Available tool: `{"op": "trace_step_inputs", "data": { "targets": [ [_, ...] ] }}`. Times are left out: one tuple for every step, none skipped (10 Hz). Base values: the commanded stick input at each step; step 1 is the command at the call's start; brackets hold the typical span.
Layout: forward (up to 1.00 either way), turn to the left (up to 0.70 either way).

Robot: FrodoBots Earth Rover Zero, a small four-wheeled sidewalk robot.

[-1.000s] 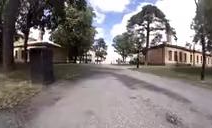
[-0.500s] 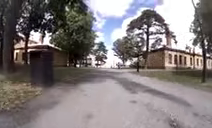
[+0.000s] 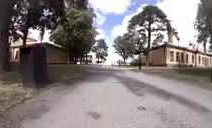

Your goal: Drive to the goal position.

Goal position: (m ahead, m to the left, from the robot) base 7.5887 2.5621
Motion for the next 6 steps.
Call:
{"op": "trace_step_inputs", "data": {
  "targets": [
    [0.7,0.0],
    [0.7,0.0],
    [0.7,0.0],
    [0.7,0.0],
    [0.7,0.0],
    [0.7,0.0]
  ]
}}
